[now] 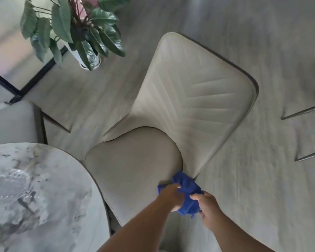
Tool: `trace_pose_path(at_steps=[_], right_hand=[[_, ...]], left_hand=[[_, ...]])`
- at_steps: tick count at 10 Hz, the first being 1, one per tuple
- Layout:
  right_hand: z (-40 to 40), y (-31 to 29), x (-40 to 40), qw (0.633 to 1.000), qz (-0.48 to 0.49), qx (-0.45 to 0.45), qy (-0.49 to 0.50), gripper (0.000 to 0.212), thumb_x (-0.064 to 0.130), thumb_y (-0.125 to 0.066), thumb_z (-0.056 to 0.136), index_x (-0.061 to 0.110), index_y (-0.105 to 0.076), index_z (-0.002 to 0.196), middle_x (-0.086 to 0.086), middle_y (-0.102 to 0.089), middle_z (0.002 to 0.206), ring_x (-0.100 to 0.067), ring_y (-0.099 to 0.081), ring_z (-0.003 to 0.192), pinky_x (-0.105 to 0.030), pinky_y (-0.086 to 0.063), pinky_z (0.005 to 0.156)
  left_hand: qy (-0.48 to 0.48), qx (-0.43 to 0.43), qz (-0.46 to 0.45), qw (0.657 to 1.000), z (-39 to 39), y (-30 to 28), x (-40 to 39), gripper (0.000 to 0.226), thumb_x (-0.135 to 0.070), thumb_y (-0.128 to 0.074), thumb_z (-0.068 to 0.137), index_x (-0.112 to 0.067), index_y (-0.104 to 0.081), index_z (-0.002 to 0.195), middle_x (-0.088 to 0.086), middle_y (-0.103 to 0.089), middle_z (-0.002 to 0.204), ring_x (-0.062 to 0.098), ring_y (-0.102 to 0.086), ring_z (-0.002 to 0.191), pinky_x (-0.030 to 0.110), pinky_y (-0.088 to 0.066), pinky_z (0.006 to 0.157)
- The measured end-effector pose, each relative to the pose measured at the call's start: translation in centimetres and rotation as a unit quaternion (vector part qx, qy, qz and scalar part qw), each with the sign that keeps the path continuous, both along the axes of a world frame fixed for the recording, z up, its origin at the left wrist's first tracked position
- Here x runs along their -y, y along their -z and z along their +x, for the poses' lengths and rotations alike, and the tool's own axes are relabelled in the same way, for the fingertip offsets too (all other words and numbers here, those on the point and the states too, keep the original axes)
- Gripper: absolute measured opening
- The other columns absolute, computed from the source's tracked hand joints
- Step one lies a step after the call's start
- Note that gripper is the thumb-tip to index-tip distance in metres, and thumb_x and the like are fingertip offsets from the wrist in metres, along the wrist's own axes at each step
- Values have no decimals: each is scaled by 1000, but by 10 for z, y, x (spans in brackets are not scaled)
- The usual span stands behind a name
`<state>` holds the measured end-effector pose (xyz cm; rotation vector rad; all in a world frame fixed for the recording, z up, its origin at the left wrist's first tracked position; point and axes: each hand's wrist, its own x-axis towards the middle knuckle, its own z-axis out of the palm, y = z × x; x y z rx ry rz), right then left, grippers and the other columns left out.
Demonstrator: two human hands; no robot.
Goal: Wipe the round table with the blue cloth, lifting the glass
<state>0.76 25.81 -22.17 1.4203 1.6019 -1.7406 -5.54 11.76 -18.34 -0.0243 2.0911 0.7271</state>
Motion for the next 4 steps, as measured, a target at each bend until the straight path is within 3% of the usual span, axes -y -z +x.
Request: trace_pose_path(at_steps=[1,2,3,4], right_hand=[[-1,4,2,999,26,17,-39,22,-1,-67,87,-10,-64,107,-28,-72,98,-41,-69,87,-43,-49,73],[0,-2,3,991,113,36,-64,50,13,-76,78,-11,-61,119,-22,-62,91,-32,-59,80,-37,-40,71],[6,-32,13,977,199,40,-68,60,13,-76,85,-10,-52,136,-33,-64,120,-44,-63,109,-46,-48,90],[7,-82,29,970,206,19,-124,31,5,-66,93,-19,-64,114,-37,-68,111,-49,-64,108,-47,-47,85]], left_hand=[[-32,30,36,998,11,1,-1,55,-13,-55,98,-12,-42,151,12,-48,154,29,-50,138,35,-42,113],[-50,18,53,997,16,-14,10,57,-12,-52,99,-14,-38,154,11,-46,156,27,-48,140,24,-41,106],[-102,-15,80,992,22,-49,43,44,-12,-46,98,-16,-56,141,10,-61,142,25,-59,127,21,-44,92],[-144,-63,124,980,30,-101,86,37,-9,-48,100,-13,-65,132,8,-65,138,17,-61,125,19,-42,102]])
